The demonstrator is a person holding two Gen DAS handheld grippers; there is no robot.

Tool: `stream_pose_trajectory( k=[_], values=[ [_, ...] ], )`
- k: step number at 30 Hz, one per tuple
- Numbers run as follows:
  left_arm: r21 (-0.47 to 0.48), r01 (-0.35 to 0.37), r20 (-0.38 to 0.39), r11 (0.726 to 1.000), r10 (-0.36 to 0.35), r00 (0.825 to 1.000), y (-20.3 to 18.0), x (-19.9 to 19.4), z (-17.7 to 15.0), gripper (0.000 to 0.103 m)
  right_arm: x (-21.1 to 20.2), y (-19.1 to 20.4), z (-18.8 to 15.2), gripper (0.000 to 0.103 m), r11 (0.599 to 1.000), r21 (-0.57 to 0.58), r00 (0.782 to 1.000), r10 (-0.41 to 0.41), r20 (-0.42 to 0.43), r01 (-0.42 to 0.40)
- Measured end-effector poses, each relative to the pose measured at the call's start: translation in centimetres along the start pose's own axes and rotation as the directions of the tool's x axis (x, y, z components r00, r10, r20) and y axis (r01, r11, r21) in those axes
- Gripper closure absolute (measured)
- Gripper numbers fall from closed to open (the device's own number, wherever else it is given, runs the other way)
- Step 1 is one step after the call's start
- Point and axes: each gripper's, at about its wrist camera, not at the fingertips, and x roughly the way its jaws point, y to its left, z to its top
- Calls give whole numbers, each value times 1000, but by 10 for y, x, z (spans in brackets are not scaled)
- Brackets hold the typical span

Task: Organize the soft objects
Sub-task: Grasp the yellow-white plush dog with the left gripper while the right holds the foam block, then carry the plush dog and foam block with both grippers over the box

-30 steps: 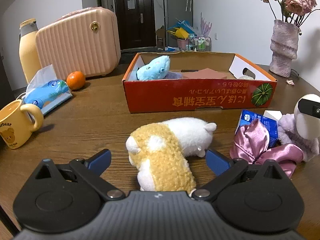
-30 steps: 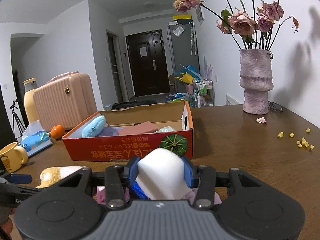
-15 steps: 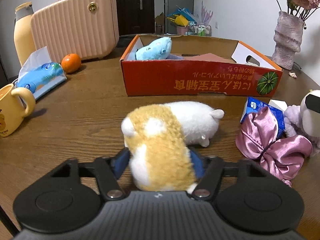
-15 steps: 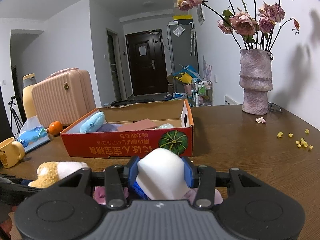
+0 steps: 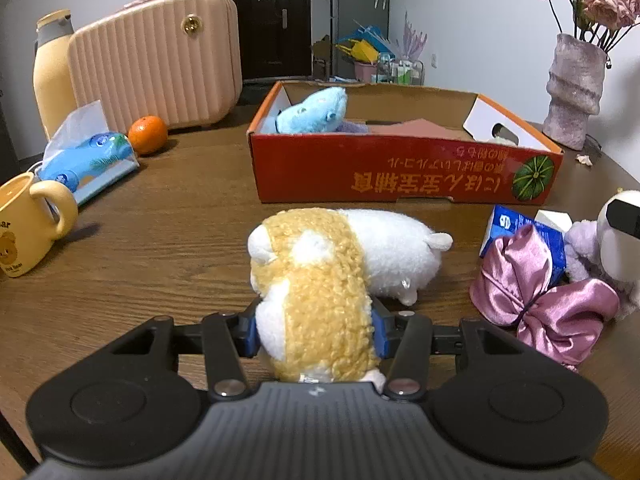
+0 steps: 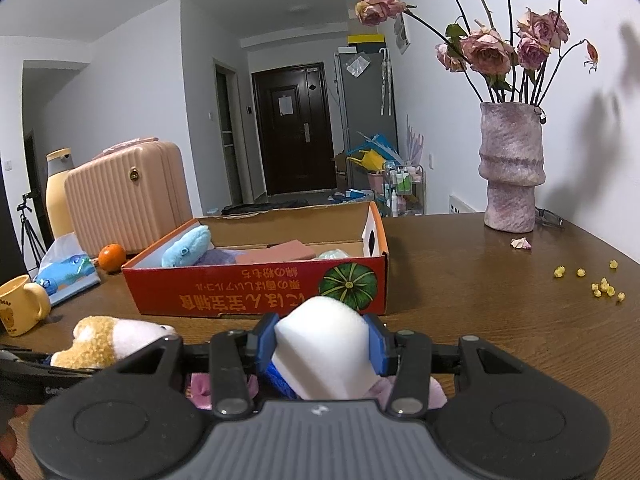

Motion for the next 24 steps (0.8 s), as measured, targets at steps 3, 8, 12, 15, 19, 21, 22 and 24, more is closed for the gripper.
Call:
stream_pose_trajectory(
  k=[3,8,12,15,19,21,22,24],
  values=[
    [-1,4,26,1000,-4,1000,0,-7,1,53,-2,1,0,58,1000,3,1000,1,3,-1],
    [6,20,95,1000,-20,995,-2,-26,5,53,-5,4,1,58,1000,-6,1000,7,16,-7],
    [20,23,138,1000,-25,990,-8,-38,10,53,-8,8,6,58,1000,-16,999,12,35,-11],
    [21,28,154,999,-31,988,-11,-44,15,53,-11,12,12,58,1000,-25,999,17,47,-15],
    [24,33,189,999,-37,981,-15,-53,22,53,-14,17,20,58,999,-38,997,22,68,-19],
    [24,36,206,999,-41,978,-17,-58,26,53,-15,19,25,58,999,-41,996,25,80,-22],
    [23,38,214,999,-42,976,-18,-61,28,53,-16,20,27,58,999,-42,996,26,85,-22],
    [20,45,228,999,-49,973,-19,-64,32,53,-15,21,32,58,999,-42,995,27,96,-23]
  ],
)
